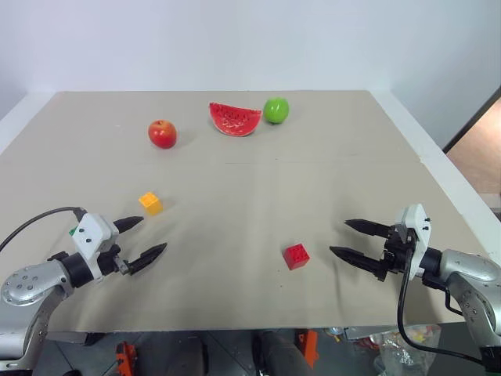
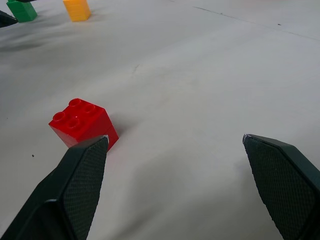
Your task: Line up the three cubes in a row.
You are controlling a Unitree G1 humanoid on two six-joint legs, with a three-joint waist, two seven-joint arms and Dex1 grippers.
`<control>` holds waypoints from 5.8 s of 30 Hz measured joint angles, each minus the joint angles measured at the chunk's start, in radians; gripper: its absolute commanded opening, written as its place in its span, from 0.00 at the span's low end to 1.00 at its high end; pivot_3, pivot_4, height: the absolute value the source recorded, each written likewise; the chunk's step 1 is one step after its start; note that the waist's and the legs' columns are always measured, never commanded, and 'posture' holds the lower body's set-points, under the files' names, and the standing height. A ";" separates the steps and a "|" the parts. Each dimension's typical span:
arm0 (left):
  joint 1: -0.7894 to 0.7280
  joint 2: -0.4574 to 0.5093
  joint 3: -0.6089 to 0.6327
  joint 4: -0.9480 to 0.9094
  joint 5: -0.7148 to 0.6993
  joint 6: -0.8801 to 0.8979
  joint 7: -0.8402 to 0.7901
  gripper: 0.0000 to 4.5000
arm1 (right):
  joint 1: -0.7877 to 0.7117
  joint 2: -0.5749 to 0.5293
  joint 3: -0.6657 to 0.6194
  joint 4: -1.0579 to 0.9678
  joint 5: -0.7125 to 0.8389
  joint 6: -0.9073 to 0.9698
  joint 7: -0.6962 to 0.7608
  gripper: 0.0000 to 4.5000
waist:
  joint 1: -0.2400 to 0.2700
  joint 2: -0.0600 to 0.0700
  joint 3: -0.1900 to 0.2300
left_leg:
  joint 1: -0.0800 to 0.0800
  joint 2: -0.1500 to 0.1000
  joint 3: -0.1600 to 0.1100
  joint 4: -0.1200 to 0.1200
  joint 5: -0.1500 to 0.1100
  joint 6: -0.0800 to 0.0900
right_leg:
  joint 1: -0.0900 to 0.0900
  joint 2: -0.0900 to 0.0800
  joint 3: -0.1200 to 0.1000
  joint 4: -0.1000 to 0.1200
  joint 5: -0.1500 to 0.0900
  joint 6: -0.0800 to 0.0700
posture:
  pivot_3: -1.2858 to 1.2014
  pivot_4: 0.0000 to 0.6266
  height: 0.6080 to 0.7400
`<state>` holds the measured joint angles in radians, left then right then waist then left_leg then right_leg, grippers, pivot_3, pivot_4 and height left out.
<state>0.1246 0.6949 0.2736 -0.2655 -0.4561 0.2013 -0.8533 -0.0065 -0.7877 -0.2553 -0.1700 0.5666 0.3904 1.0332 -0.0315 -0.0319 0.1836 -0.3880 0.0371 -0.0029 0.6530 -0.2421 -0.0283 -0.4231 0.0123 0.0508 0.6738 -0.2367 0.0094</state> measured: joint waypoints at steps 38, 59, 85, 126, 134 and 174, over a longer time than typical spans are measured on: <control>0.114 0.030 -0.168 -0.168 -0.017 -0.178 -0.286 0.98 | 0.120 0.062 0.042 -0.372 0.067 0.172 -0.187 1.00 | 0.000 0.000 0.000 | 0.000 0.001 0.002 0.002 -0.001 0.000 | 0.000 0.000 0.004 0.000 -0.002 -0.002 | 0.52 0.24 1.00; 0.039 0.033 -0.238 -0.168 -0.023 -0.138 -0.293 0.98 | 0.104 0.144 0.190 -0.357 -0.033 0.178 -0.315 1.00 | -0.002 0.000 -0.001 | 0.000 0.000 0.004 0.001 -0.002 0.000 | -0.001 0.000 0.006 -0.001 -0.001 -0.001 | 0.52 0.24 1.00; 0.064 0.033 -0.229 -0.168 -0.023 -0.135 -0.238 1.00 | 0.076 0.194 0.252 -0.241 -0.152 0.063 -0.307 0.27 | -0.003 0.000 -0.001 | 0.000 0.000 0.004 0.001 -0.002 0.000 | -0.001 0.001 0.006 0.000 -0.001 -0.001 | 0.52 0.24 1.00; 0.129 -0.058 -0.109 -0.193 -0.115 0.019 0.003 1.00 | -0.857 0.373 0.650 0.755 -0.451 -0.354 0.428 0.27 | -0.014 0.000 0.000 | 0.000 0.006 0.004 0.001 -0.002 0.001 | -0.002 0.005 0.004 0.000 0.003 -0.003 | 0.52 0.24 1.00; 0.125 -0.059 -0.109 -0.205 -0.120 0.026 0.002 1.00 | -0.862 0.381 0.648 0.788 -0.462 -0.374 0.436 0.27 | -0.014 0.000 0.000 | 0.001 0.009 0.004 0.001 -0.002 0.001 | -0.003 0.008 0.004 0.000 0.003 -0.006 | 0.52 0.24 1.00; 0.154 -0.679 0.128 -0.488 0.259 0.147 1.011 1.00 | -0.687 0.295 0.410 0.113 -0.079 0.127 0.268 0.99 | -0.015 -0.002 -0.001 | 0.001 0.008 0.004 0.002 -0.002 0.001 | -0.002 0.009 0.006 0.000 0.005 -0.004 | 0.52 0.24 1.00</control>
<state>0.2783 0.0159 0.4011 -0.7533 -0.1969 0.3479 0.1581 -0.6939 -0.4929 0.1544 -0.0567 0.4873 0.5174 1.3007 -0.0460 -0.0335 0.1829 -0.3875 0.0446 0.0008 0.6552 -0.2442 -0.0276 -0.4251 0.0213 0.0563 0.6741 -0.2320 0.0054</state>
